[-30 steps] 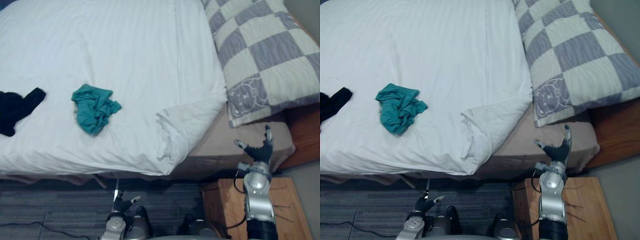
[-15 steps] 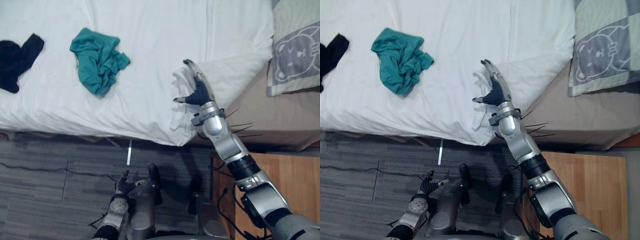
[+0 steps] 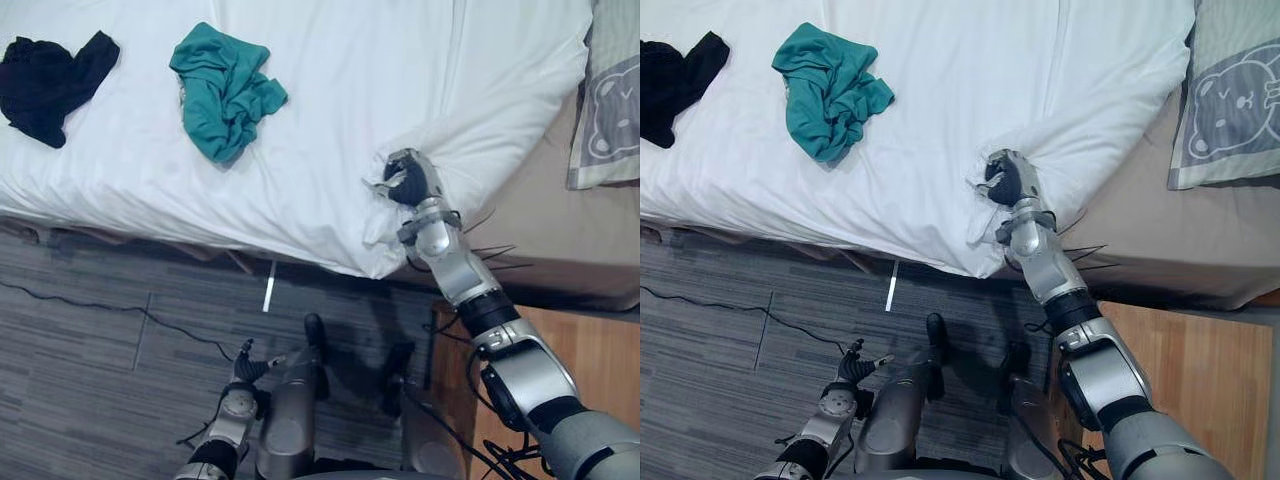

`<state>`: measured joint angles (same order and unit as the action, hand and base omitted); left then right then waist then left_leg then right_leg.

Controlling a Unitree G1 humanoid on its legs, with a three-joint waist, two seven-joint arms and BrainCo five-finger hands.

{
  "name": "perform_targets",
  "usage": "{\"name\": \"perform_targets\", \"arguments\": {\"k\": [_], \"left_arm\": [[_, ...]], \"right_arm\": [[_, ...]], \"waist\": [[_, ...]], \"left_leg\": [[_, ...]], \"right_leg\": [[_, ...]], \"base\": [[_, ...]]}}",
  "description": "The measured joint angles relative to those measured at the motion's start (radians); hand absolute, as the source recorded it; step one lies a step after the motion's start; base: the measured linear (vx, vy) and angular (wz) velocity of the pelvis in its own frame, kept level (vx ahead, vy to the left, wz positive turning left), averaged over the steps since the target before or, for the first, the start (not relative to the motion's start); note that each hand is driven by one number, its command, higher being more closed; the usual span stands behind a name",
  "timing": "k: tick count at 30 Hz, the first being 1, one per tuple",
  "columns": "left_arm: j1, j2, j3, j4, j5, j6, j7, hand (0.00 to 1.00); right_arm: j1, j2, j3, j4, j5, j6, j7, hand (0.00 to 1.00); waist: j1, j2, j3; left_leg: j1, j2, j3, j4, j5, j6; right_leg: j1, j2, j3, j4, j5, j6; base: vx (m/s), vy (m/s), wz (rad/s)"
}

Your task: Tidy the bed and pick cloth on bed and put in laundry

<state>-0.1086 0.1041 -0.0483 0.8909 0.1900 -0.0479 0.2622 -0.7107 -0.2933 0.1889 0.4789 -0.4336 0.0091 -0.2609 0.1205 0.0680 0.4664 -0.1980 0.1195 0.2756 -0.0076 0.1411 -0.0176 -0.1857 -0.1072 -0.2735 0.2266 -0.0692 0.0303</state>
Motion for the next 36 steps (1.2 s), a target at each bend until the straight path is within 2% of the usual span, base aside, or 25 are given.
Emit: {"name": "perform_targets", "arguments": {"k": [2,3,7,8,11,13,15,17,20,22,23,28,30,33,34,36], "left_arm": [[0.008,0.000,0.001,-0.009,0.000,0.001,-0.001,0.00],[0.031,0.000,0.002,-0.031,0.001,0.001,-0.003,0.00],[0.064,0.004,0.022,-0.045,0.020,0.008,-0.033,0.00],[0.075,0.010,0.022,-0.045,0.024,0.015,-0.045,0.00],[0.105,0.018,0.041,-0.043,0.046,0.028,-0.061,0.00],[0.120,0.007,0.060,-0.044,0.046,0.032,-0.066,0.00],[0.140,-0.005,0.065,-0.044,0.046,0.039,-0.066,0.00],[0.164,-0.026,0.087,-0.044,0.045,0.042,-0.067,0.00],[0.180,-0.040,0.097,-0.045,0.045,0.044,-0.067,0.00],[0.187,-0.048,0.098,-0.048,0.044,0.044,-0.066,0.00],[0.196,-0.051,0.099,-0.057,0.044,0.045,-0.066,0.00],[0.216,-0.053,0.098,-0.058,0.044,0.044,-0.063,0.00],[0.216,-0.053,0.097,-0.056,0.044,0.044,-0.063,0.00],[0.216,-0.051,0.094,-0.057,0.043,0.042,-0.063,0.00],[0.210,-0.048,0.089,-0.058,0.042,0.039,-0.063,0.00],[0.179,-0.038,0.082,-0.066,0.036,0.037,-0.063,0.00]], "right_arm": [[0.078,-0.003,-0.041,-0.072,0.000,0.000,-0.002,1.00],[0.176,-0.003,-0.080,-0.151,0.000,-0.001,-0.002,0.00],[0.391,0.030,-0.185,-0.257,0.000,-0.008,-0.002,0.00],[0.461,0.061,-0.230,-0.271,0.000,-0.008,-0.002,0.00],[0.621,0.152,-0.342,-0.227,0.015,0.001,-0.005,0.00],[0.683,0.204,-0.419,-0.174,0.065,0.018,-0.022,0.00],[0.743,0.251,-0.507,-0.137,0.153,0.047,-0.046,0.00],[0.817,0.280,-0.603,-0.131,0.262,0.074,-0.088,0.00],[0.862,0.296,-0.717,-0.155,0.368,0.086,-0.152,0.00],[0.874,0.297,-0.763,-0.203,0.382,0.091,-0.183,0.00],[0.872,0.297,-0.794,-0.270,0.384,0.103,-0.212,1.00],[0.797,0.276,-0.884,-0.437,0.357,0.114,-0.312,1.00],[0.718,0.224,-0.866,-0.473,0.315,0.116,-0.334,1.00],[0.627,0.136,-0.764,-0.473,0.274,0.116,-0.324,1.00],[0.562,0.083,-0.682,-0.473,0.260,0.102,-0.310,1.00],[0.425,0.018,-0.568,-0.472,0.237,0.075,-0.284,1.00]], "waist": [[-0.002,-0.003,0.002],[-0.012,-0.005,0.002],[-0.053,-0.022,-0.010],[-0.059,-0.036,-0.035],[-0.085,-0.075,-0.095],[-0.086,-0.083,-0.125],[-0.102,-0.078,-0.152],[-0.119,-0.061,-0.179],[-0.139,-0.048,-0.189],[-0.140,-0.046,-0.197],[-0.140,-0.044,-0.206],[-0.139,-0.049,-0.241],[-0.137,-0.050,-0.241],[-0.135,-0.049,-0.234],[-0.133,-0.045,-0.226],[-0.129,-0.040,-0.164]], "left_leg": [[0.033,-0.003,-0.001,-0.031,0.009,-0.008],[0.074,-0.015,-0.001,-0.072,0.028,-0.002],[0.119,-0.028,-0.002,-0.088,0.032,-0.008],[0.125,-0.029,0.001,-0.088,0.032,-0.008],[0.152,-0.027,0.009,-0.088,0.024,-0.017],[0.174,-0.024,0.030,-0.089,0.015,-0.022],[0.196,-0.023,0.042,-0.090,0.007,-0.021],[0.200,-0.018,0.055,-0.095,0.002,-0.025],[0.215,-0.015,0.059,-0.095,-0.001,-0.027],[0.216,-0.014,0.058,-0.096,-0.001,-0.028],[0.214,-0.013,0.058,-0.096,-0.005,-0.033],[0.211,-0.005,0.057,-0.096,-0.005,-0.033],[0.208,-0.006,0.057,-0.096,-0.005,-0.033],[0.186,-0.007,0.054,-0.096,-0.004,-0.032],[0.161,-0.006,0.043,-0.095,-0.002,-0.034],[0.121,-0.005,0.021,-0.075,0.006,-0.027]], "right_leg": [[0.021,-0.001,-0.001,-0.002,-0.006,0.003],[0.047,-0.001,-0.002,-0.005,-0.011,0.008],[0.095,-0.004,-0.005,-0.024,-0.014,0.016],[0.098,-0.005,0.000,-0.029,-0.014,0.018],[0.135,0.000,0.007,-0.060,-0.009,0.024],[0.153,0.002,0.025,-0.077,-0.005,0.025],[0.169,0.003,0.036,-0.096,-0.001,0.029],[0.177,0.006,0.050,-0.112,0.007,0.038],[0.196,0.010,0.051,-0.127,0.012,0.042],[0.199,0.013,0.051,-0.128,0.013,0.043],[0.199,0.015,0.050,-0.132,0.015,0.047],[0.211,0.018,0.048,-0.159,0.029,0.043],[0.215,0.020,0.051,-0.178,0.044,0.043],[0.200,0.021,0.053,-0.176,0.061,0.034],[0.175,0.022,0.053,-0.170,0.064,0.033],[0.121,0.019,0.046,-0.110,0.053,0.027]], "base": [[0.02,-0.002,0.05],[0.04,0.022,0.03],[0.06,0.024,0.01],[0.06,0.010,-0.07],[0.09,-0.005,-0.09],[0.06,0.010,-0.29],[0.01,0.028,-0.25],[0.00,0.018,-0.18],[-0.01,0.020,-0.08],[0.00,0.000,0.00],[0.00,0.000,0.00],[0.00,0.005,0.01],[0.01,0.024,-0.04],[-0.01,0.010,0.00],[-0.05,0.025,0.02],[-0.09,0.010,0.18]]}}
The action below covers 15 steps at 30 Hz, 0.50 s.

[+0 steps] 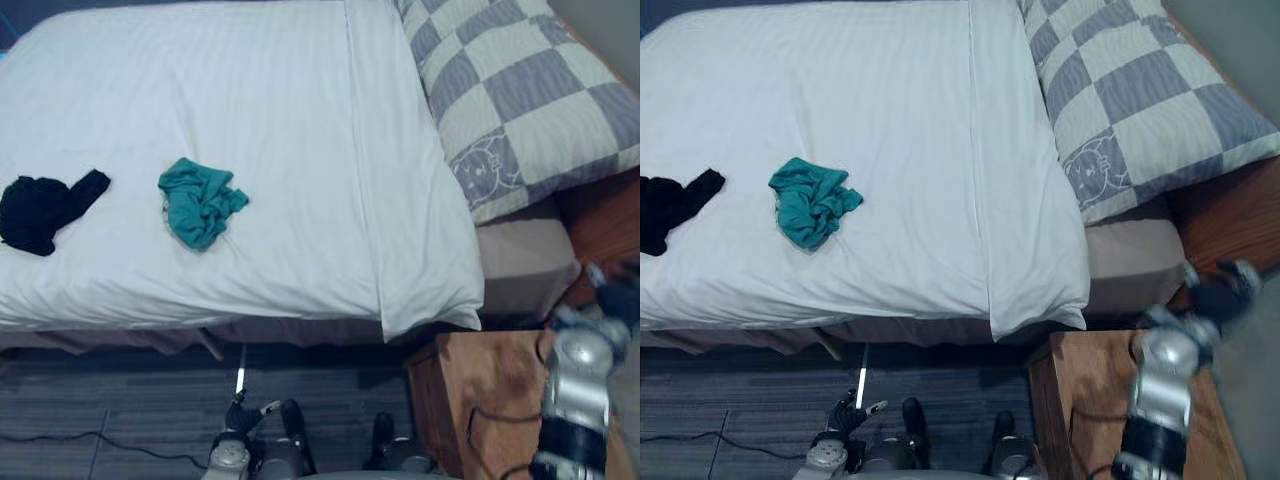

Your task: Tidy the bed and pick cloth on bed and put in laundry

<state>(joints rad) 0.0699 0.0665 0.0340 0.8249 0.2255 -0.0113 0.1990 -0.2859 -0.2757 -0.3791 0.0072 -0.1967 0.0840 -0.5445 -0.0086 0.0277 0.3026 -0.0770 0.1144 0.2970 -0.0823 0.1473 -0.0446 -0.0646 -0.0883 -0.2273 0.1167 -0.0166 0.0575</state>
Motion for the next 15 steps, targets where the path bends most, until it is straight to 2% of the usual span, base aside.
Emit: {"name": "perform_targets", "arguments": {"k": [2,3,4,5,8,13,15], "left_arm": [[-0.058,0.013,-0.006,-0.003,-0.024,-0.002,0.004,0.00],[-0.073,0.015,-0.011,-0.003,-0.032,-0.003,0.010,0.00],[-0.087,0.018,-0.026,-0.001,-0.041,-0.005,0.022,0.00],[-0.093,0.022,-0.032,0.000,-0.054,-0.008,0.029,0.00],[-0.093,0.035,-0.043,0.012,-0.065,-0.004,0.050,0.00],[-0.095,0.037,-0.053,0.049,-0.089,0.005,0.070,0.00],[-0.101,0.047,-0.072,0.051,-0.104,0.005,0.074,0.00]], "right_arm": [[-0.167,-0.059,0.108,0.013,-0.023,-0.012,0.028,1.00],[-0.210,-0.074,0.138,0.026,-0.028,-0.014,0.037,1.00],[-0.266,-0.087,0.181,0.060,-0.033,-0.018,0.050,1.00],[-0.318,-0.087,0.224,0.117,-0.040,-0.018,0.061,1.00],[-0.364,-0.069,0.281,0.248,-0.039,-0.017,0.073,1.00],[-0.349,-0.037,0.279,0.487,-0.009,-0.015,0.090,1.00],[-0.346,-0.037,0.277,0.537,-0.010,-0.061,0.089,1.00]], "waist": [[0.025,0.011,0.080],[0.032,0.019,0.097],[0.050,0.033,0.113],[0.074,0.042,0.118],[0.099,0.052,0.126],[0.103,0.055,0.157],[0.099,0.055,0.174]], "left_leg": [[-0.078,0.008,-0.033,0.065,-0.001,0.001],[-0.099,0.009,-0.044,0.072,0.006,0.004],[-0.125,0.010,-0.054,0.080,0.010,0.007],[-0.152,0.009,-0.060,0.084,0.014,0.010],[-0.193,0.000,-0.072,0.093,0.024,0.020],[-0.250,-0.016,-0.072,0.170,-0.003,0.040],[-0.259,-0.009,-0.053,0.215,-0.031,0.041]], "right_leg": [[-0.079,-0.012,-0.023,0.083,-0.026,-0.009],[-0.099,-0.014,-0.032,0.103,-0.031,-0.013],[-0.126,-0.019,-0.048,0.129,-0.041,-0.018],[-0.159,-0.023,-0.051,0.155,-0.051,-0.023],[-0.211,-0.041,-0.059,0.209,-0.076,-0.025],[-0.267,-0.071,-0.044,0.287,-0.114,-0.018],[-0.274,-0.071,-0.022,0.300,-0.117,-0.016]], "base": [[-0.10,-0.019,0.39],[-0.06,-0.029,0.44],[-0.06,-0.036,0.35],[-0.02,-0.038,0.26],[0.04,-0.023,0.20],[0.06,0.009,0.08],[0.00,0.020,-0.22]]}}
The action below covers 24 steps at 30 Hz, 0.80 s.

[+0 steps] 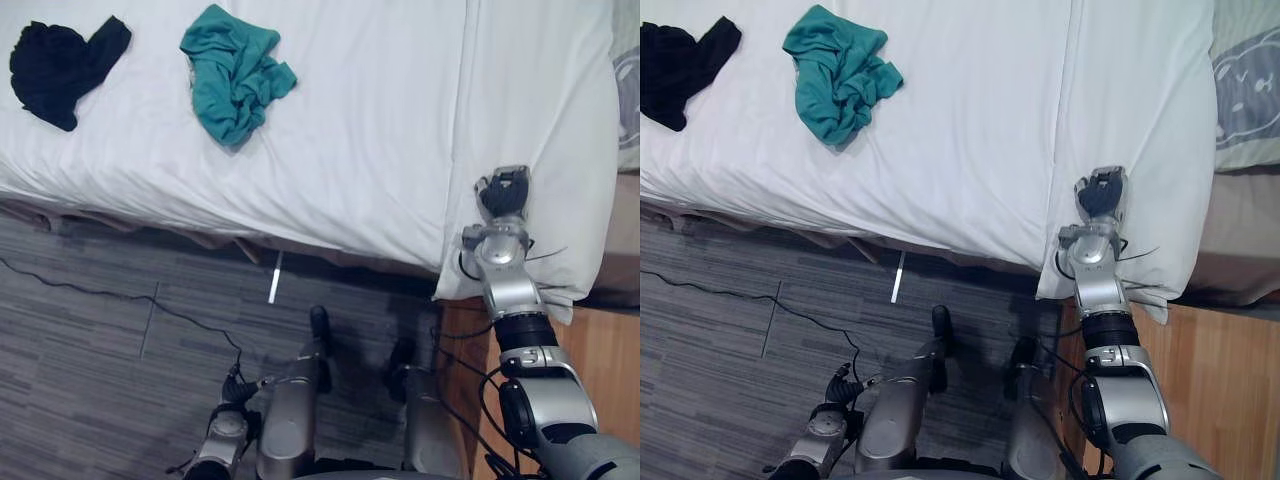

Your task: Tidy the bed and pick cloth on bed and put in laundry

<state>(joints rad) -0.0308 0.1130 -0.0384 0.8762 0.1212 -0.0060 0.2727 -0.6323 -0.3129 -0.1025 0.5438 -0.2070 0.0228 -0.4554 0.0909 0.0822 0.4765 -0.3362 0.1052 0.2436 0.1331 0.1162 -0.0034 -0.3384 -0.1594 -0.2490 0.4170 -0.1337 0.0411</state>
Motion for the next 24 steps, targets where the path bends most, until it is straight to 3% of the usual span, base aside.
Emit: {"name": "perform_targets", "arguments": {"k": [4,5,7,8,9,11,12,13,14,15,16,17,18,19,20,21,22,23,24], "left_arm": [[-0.013,0.008,-0.003,0.020,0.000,-0.001,0.013,0.00],[-0.016,0.010,-0.002,0.024,0.000,0.000,0.013,0.00],[-0.015,0.019,0.002,0.028,0.000,0.002,0.013,0.00],[0.014,0.027,0.052,0.016,0.011,0.004,0.012,0.00],[0.015,0.034,0.052,0.016,0.011,0.004,0.012,0.00],[0.014,0.028,0.055,0.016,0.018,0.013,0.012,0.00],[0.013,0.028,0.086,0.013,0.028,0.020,0.010,0.00],[0.015,0.027,0.119,0.005,0.032,0.023,0.010,0.00],[0.087,-0.026,0.278,-0.011,0.038,-0.001,0.009,0.00],[0.101,-0.047,0.275,0.002,0.039,-0.002,0.004,0.00],[0.115,-0.062,0.277,0.003,0.038,-0.001,-0.001,0.00],[0.111,-0.025,0.271,0.006,0.039,0.002,-0.007,0.00],[0.110,0.009,0.261,0.001,0.039,0.002,-0.008,0.00],[0.118,0.016,0.255,0.001,0.039,0.003,-0.009,0.00],[0.121,0.032,0.242,0.004,0.040,0.007,-0.011,0.00],[0.126,0.046,0.221,0.005,0.039,0.007,-0.020,0.00],[0.129,0.035,0.199,0.002,0.039,0.000,-0.035,0.00],[0.126,0.036,0.197,-0.001,0.039,-0.001,-0.040,0.00],[0.123,0.042,0.194,0.000,0.040,-0.005,-0.050,0.00]], "right_arm": [[0.006,0.040,-0.039,0.065,0.001,-0.039,0.004,1.00],[0.023,0.068,-0.075,0.066,0.002,-0.049,0.009,0.00],[0.083,0.122,-0.124,0.067,0.009,-0.065,0.015,0.00],[0.310,0.245,-0.300,0.262,0.092,-0.031,0.090,0.00],[0.401,0.232,-0.323,0.374,0.115,0.031,0.112,0.00],[0.529,0.238,-0.342,0.451,0.122,0.079,0.130,0.00],[0.593,0.251,-0.376,0.479,0.122,0.090,0.132,0.00],[0.621,0.259,-0.403,0.494,0.122,0.091,0.134,0.00],[0.764,0.270,-0.447,0.534,0.189,0.098,0.225,0.00],[0.759,0.250,-0.441,0.534,0.198,0.091,0.236,0.00],[0.747,0.232,-0.436,0.532,0.199,0.081,0.244,0.00],[0.723,0.278,-0.423,0.536,0.201,0.075,0.254,0.00],[0.717,0.308,-0.423,0.533,0.207,0.066,0.237,0.00],[0.719,0.312,-0.417,0.534,0.208,0.065,0.244,0.00],[0.723,0.302,-0.408,0.535,0.217,0.062,0.258,0.00],[0.727,0.299,-0.399,0.531,0.218,0.062,0.266,0.00],[0.741,0.294,-0.398,0.531,0.219,0.061,0.256,0.00],[0.749,0.297,-0.396,0.533,0.219,0.061,0.266,0.00],[0.757,0.309,-0.382,0.533,0.220,0.058,0.277,0.00]], "waist": [[-0.024,-0.004,0.000],[-0.024,-0.010,0.001],[-0.027,-0.025,0.001],[-0.081,-0.070,-0.010],[-0.077,-0.062,-0.008],[-0.085,-0.056,-0.007],[-0.092,-0.063,-0.007],[-0.104,-0.074,-0.003],[-0.156,-0.054,-0.108],[-0.156,-0.034,-0.124],[-0.154,-0.021,-0.138],[-0.148,-0.083,-0.151],[-0.128,-0.126,-0.179],[-0.128,-0.141,-0.184],[-0.127,-0.156,-0.181],[-0.121,-0.160,-0.184],[-0.139,-0.135,-0.199],[-0.139,-0.128,-0.203],[-0.138,-0.124,-0.207]], "left_leg": [[0.006,0.010,0.012,0.044,-0.036,-0.004],[0.017,0.015,0.024,0.044,-0.038,-0.004],[0.053,0.023,0.046,0.038,-0.046,-0.003],[0.106,0.035,0.095,0.121,-0.137,0.007],[0.079,0.075,0.143,0.225,-0.203,0.018],[0.067,0.080,0.163,0.275,-0.254,0.017],[0.080,0.071,0.210,0.268,-0.302,-0.021],[0.096,0.098,0.280,0.308,-0.392,-0.110],[0.068,0.393,0.087,0.195,-0.254,-0.113],[0.131,0.388,0.082,0.072,-0.138,-0.105],[0.172,0.364,0.082,0.026,0.049,-0.199],[0.170,0.308,0.083,0.042,0.043,-0.251],[0.152,0.281,0.083,0.075,0.006,-0.255],[0.139,0.279,0.082,0.122,-0.033,-0.257],[0.145,0.268,0.094,0.176,-0.091,-0.243],[0.173,0.243,0.118,0.176,-0.132,-0.217],[0.217,0.222,0.130,0.103,-0.123,-0.194],[0.245,0.221,0.129,0.054,-0.105,-0.175],[0.289,0.216,0.144,-0.024,-0.077,-0.165]], "right_leg": [[0.025,0.002,0.014,-0.016,-0.001,0.003],[0.036,0.010,0.022,-0.032,0.002,0.006],[0.076,0.025,0.040,-0.079,0.015,0.016],[0.175,0.015,0.055,-0.132,0.027,0.038],[0.178,0.015,0.055,-0.115,0.025,0.051],[0.176,-0.002,0.057,-0.089,0.012,0.071],[0.185,-0.038,0.055,-0.090,0.017,0.078],[0.208,-0.066,0.040,-0.110,0.025,0.087],[0.296,-0.198,-0.075,-0.107,0.015,0.180],[0.312,-0.227,-0.079,-0.107,0.031,0.214],[0.336,-0.257,-0.076,-0.125,0.035,0.222],[0.356,-0.301,-0.077,-0.159,0.040,0.232],[0.359,-0.292,-0.101,-0.197,0.098,0.211],[0.361,-0.308,-0.109,-0.195,0.148,0.202],[0.355,-0.345,-0.132,-0.149,0.187,0.158],[0.345,-0.382,-0.191,-0.113,0.258,0.041],[0.333,-0.357,-0.226,-0.091,0.262,0.035],[0.322,-0.299,-0.218,-0.061,0.190,0.106],[0.298,-0.182,-0.215,-0.022,0.101,0.111]], "base": [[-0.02,0.030,-0.14],[0.00,0.007,-0.17],[0.05,0.032,-0.43],[0.13,0.097,-0.58],[0.13,0.113,-0.46],[0.09,0.157,-0.11],[0.09,0.190,0.12],[0.28,0.580,1.44],[0.36,0.763,1.45],[0.42,0.979,1.29],[0.25,0.697,0.13],[0.22,0.579,0.10],[0.17,0.379,0.09],[0.15,0.355,-0.15],[0.08,0.336,-0.21],[0.09,0.488,-0.20],[0.07,0.346,-0.11],[0.13,0.324,-0.13],[0.12,0.129,-0.14]]}}
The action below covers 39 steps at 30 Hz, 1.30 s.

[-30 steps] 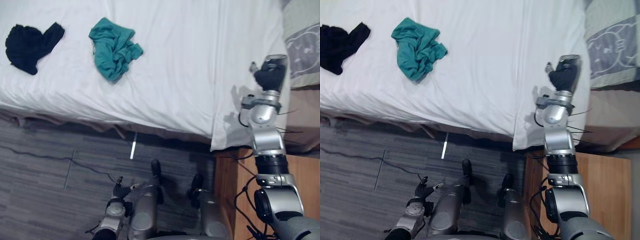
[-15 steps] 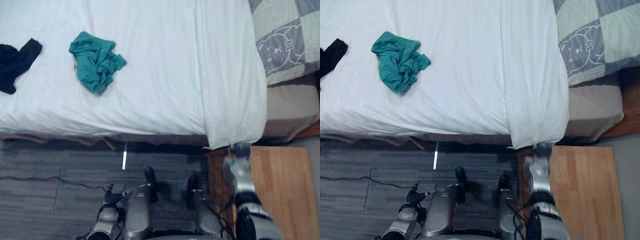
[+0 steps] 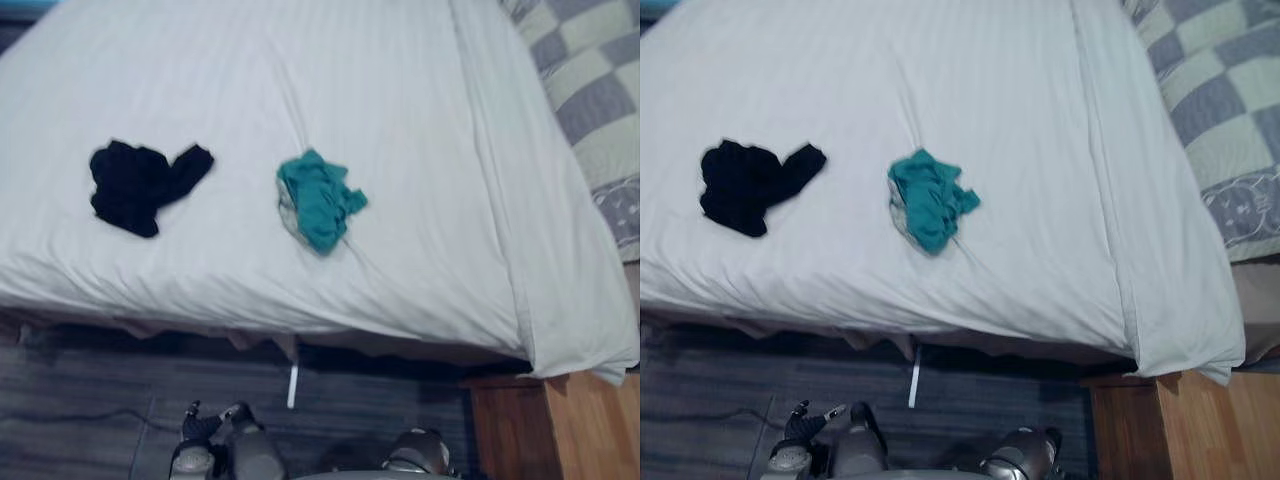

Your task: Tidy the bed and pick cloth on bed and put in laundry

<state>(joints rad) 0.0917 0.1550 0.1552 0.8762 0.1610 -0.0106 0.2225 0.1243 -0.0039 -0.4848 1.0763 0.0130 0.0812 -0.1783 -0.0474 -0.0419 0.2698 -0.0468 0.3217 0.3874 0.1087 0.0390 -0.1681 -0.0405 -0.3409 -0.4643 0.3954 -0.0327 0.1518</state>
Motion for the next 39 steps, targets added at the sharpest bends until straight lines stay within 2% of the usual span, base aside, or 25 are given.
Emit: {"name": "perform_targets", "arguments": {"k": [2,4,6,7,8,9,10,11,13,15,18,20,21,22,23,24,25,26,27,28,29,30,31,34,39], "left_arm": [[-0.018,0.004,-0.038,0.029,0.004,0.004,-0.027,0.00],[-0.033,-0.032,-0.048,0.044,0.011,0.008,-0.047,0.00],[-0.033,-0.070,-0.082,0.038,0.031,0.005,-0.050,0.00],[-0.034,-0.074,-0.087,0.030,0.037,0.004,-0.048,0.00],[-0.035,-0.100,-0.084,-0.007,0.045,0.002,-0.047,0.00],[-0.031,-0.117,-0.081,-0.038,0.044,0.000,-0.047,0.00],[-0.030,-0.121,-0.083,-0.046,0.043,0.000,-0.049,0.00],[-0.034,-0.122,-0.086,-0.047,0.043,0.001,-0.049,0.00],[-0.031,-0.120,-0.087,-0.039,0.046,0.002,-0.050,0.00],[-0.041,-0.121,-0.086,-0.020,0.051,0.002,-0.054,0.00],[-0.066,-0.122,-0.101,0.002,0.051,0.000,-0.066,0.00],[-0.057,-0.124,-0.133,0.023,0.051,-0.002,-0.067,0.00],[-0.046,-0.127,-0.151,0.024,0.051,-0.003,-0.065,0.00],[-0.076,-0.082,-0.188,0.050,0.054,0.003,-0.066,0.00],[-0.083,-0.051,-0.205,0.049,0.063,0.002,-0.064,0.00],[-0.083,-0.037,-0.206,0.053,0.072,0.002,-0.065,0.00],[-0.079,-0.031,-0.204,0.058,0.088,0.003,-0.064,0.00],[-0.065,-0.032,-0.202,0.058,0.089,0.000,-0.065,0.00],[-0.070,-0.029,-0.203,0.059,0.090,0.001,-0.066,0.00],[-0.082,-0.028,-0.216,0.058,0.095,-0.001,-0.065,0.00],[-0.099,-0.028,-0.252,0.062,0.102,0.000,-0.068,0.00],[-0.110,-0.029,-0.282,0.064,0.112,0.001,-0.068,0.00],[-0.121,-0.041,-0.324,0.067,0.121,0.001,-0.070,0.00],[-0.114,-0.093,-0.362,0.063,0.132,0.002,-0.070,0.00],[-0.081,-0.117,-0.378,0.054,0.180,0.000,-0.069,0.00]], "right_arm": [[0.018,0.004,0.063,-0.018,0.013,-0.011,0.016,0.00],[0.027,0.000,0.080,-0.048,0.019,-0.017,0.025,0.00],[0.022,-0.011,0.078,-0.081,0.028,-0.018,0.028,0.00],[0.021,-0.010,0.078,-0.083,0.030,-0.019,0.028,0.00],[0.017,-0.016,0.097,-0.093,0.038,-0.021,0.030,0.00],[0.013,-0.030,0.100,-0.116,0.036,-0.019,0.026,0.00],[0.010,-0.035,0.100,-0.120,0.035,-0.018,0.026,0.00],[-0.002,-0.040,0.100,-0.114,0.032,-0.016,0.025,0.00],[-0.012,-0.042,0.100,-0.113,0.018,-0.013,0.024,0.00],[-0.019,-0.044,0.097,-0.121,0.011,-0.011,0.024,0.00],[-0.032,-0.044,0.097,-0.119,0.010,-0.011,0.024,0.00],[-0.028,-0.053,0.099,-0.117,0.005,-0.013,0.023,0.00],[-0.027,-0.071,0.102,-0.117,-0.002,-0.013,0.027,0.00],[-0.055,-0.028,0.101,-0.085,-0.014,-0.011,0.025,0.00],[-0.052,-0.001,0.094,-0.094,-0.023,-0.013,0.028,0.00],[-0.055,-0.002,0.107,-0.099,-0.031,-0.018,0.033,0.00],[-0.085,-0.021,0.153,-0.094,-0.056,-0.012,0.039,0.00],[-0.121,-0.034,0.201,-0.077,-0.067,-0.011,0.045,0.00],[-0.132,-0.029,0.219,-0.077,-0.071,-0.013,0.048,0.00],[-0.133,0.002,0.231,-0.086,-0.077,-0.016,0.050,0.00],[-0.131,0.017,0.257,-0.120,-0.089,-0.017,0.054,0.00],[-0.130,0.019,0.281,-0.129,-0.099,-0.019,0.055,0.00],[-0.120,0.019,0.315,-0.152,-0.103,-0.025,0.068,0.00],[-0.113,0.004,0.349,-0.180,-0.102,-0.040,0.087,0.00],[-0.123,0.008,0.384,-0.155,-0.099,-0.043,0.096,0.00]], "waist": [[-0.014,0.001,0.000],[-0.053,0.013,-0.002],[-0.048,0.044,0.020],[-0.052,0.041,0.020],[-0.047,0.046,0.024],[-0.041,0.079,0.036],[-0.039,0.088,0.042],[-0.043,0.094,0.045],[-0.044,0.091,0.043],[-0.054,0.091,0.041],[-0.051,0.067,0.030],[-0.046,0.076,0.006],[-0.041,0.092,-0.015],[-0.040,0.012,-0.023],[-0.039,-0.009,-0.031],[-0.029,-0.009,-0.032],[0.018,-0.003,-0.048],[0.039,0.013,-0.061],[0.029,0.012,-0.061],[0.007,0.013,-0.062],[-0.001,0.012,-0.061],[-0.005,0.013,-0.061],[-0.007,0.014,-0.059],[-0.015,0.029,-0.043],[0.010,0.038,-0.049]], "left_leg": [[0.057,-0.026,0.005,-0.111,0.032,0.022],[0.076,-0.088,-0.024,-0.151,0.050,0.040],[0.078,-0.131,-0.016,-0.064,0.062,0.034],[0.042,-0.137,-0.018,0.023,0.046,0.050],[-0.057,-0.110,-0.012,0.274,-0.008,0.068],[-0.134,-0.053,0.016,0.454,-0.013,0.068],[-0.151,-0.025,0.034,0.510,-0.004,0.063],[-0.163,0.036,0.118,0.627,-0.012,0.093],[-0.123,0.075,0.175,0.590,-0.082,0.160],[-0.071,0.086,0.142,0.347,-0.082,0.154],[-0.066,0.097,-0.086,0.082,-0.047,0.114],[-0.057,0.092,-0.213,0.025,0.005,0.081],[-0.049,0.094,-0.257,0.036,0.076,0.074],[-0.061,0.026,-0.260,0.109,-0.015,-0.087],[-0.066,0.001,-0.248,0.139,-0.042,-0.087],[-0.050,0.003,-0.213,0.157,-0.073,-0.084],[0.022,0.006,-0.074,0.125,-0.087,-0.065],[0.069,0.006,0.015,0.091,-0.084,-0.044],[0.084,-0.003,0.031,0.078,-0.082,-0.027],[0.102,-0.019,0.037,0.049,-0.079,-0.019],[0.107,-0.042,0.046,0.030,-0.074,0.000],[0.109,-0.057,0.044,0.019,-0.070,0.011],[0.127,-0.091,0.042,-0.009,-0.057,0.030],[0.191,-0.145,0.007,-0.067,-0.032,0.063],[0.216,-0.146,-0.006,-0.159,0.026,0.062]], "right_leg": [[-0.018,0.246,0.081,-0.102,-0.122,-0.090],[0.038,0.322,0.220,-0.231,-0.096,-0.166],[0.018,0.259,0.251,-0.114,-0.155,-0.144],[0.015,0.233,0.252,-0.099,-0.171,-0.131],[0.053,0.197,0.249,-0.103,-0.188,-0.117],[0.075,0.198,0.239,-0.103,-0.190,-0.114],[0.085,0.197,0.238,-0.104,-0.191,-0.111],[0.112,0.171,0.234,-0.122,-0.189,-0.107],[0.127,0.148,0.251,-0.146,-0.177,-0.087],[0.132,0.118,0.259,-0.156,-0.157,-0.051],[0.107,0.048,0.261,-0.135,-0.154,0.019],[0.105,0.017,0.276,-0.142,-0.147,0.073],[0.107,0.008,0.288,-0.163,-0.146,0.111],[0.124,-0.071,0.310,-0.207,-0.101,0.110],[0.123,-0.094,0.295,-0.228,-0.019,0.104],[0.103,-0.104,0.280,-0.224,0.061,0.062],[0.018,-0.119,0.162,-0.216,0.220,-0.144],[-0.025,-0.129,-0.014,-0.157,0.248,-0.195],[-0.032,-0.129,-0.099,-0.069,0.195,-0.165],[-0.030,-0.086,-0.176,0.041,0.055,-0.111],[-0.019,-0.011,-0.147,0.053,-0.043,-0.062],[-0.005,0.042,-0.117,0.032,-0.092,-0.031],[0.046,0.116,-0.069,-0.045,-0.162,-0.055],[0.133,0.149,0.039,-0.130,-0.172,-0.091],[0.177,0.194,0.057,-0.248,-0.110,-0.074]], "base": [[0.11,0.113,0.02],[0.14,0.196,0.45],[0.13,0.180,0.23],[0.02,0.047,0.40],[0.06,0.139,0.33],[0.08,0.156,0.20],[0.12,0.223,-0.02],[0.06,0.178,-0.15],[0.06,0.159,-0.32],[0.18,0.298,-0.16],[0.17,0.443,0.19],[0.16,0.519,0.06],[0.20,0.714,-0.13],[0.17,0.712,-0.20],[0.14,0.687,-0.35],[0.02,0.557,-1.37],[0.03,0.656,-2.19],[0.01,0.645,-2.09],[-0.01,0.450,-1.20],[-0.05,0.326,-0.36],[-0.05,0.274,-0.15],[-0.06,0.190,0.11],[-0.05,0.132,0.24],[-0.08,0.112,0.38],[-0.07,-0.011,0.14]]}}
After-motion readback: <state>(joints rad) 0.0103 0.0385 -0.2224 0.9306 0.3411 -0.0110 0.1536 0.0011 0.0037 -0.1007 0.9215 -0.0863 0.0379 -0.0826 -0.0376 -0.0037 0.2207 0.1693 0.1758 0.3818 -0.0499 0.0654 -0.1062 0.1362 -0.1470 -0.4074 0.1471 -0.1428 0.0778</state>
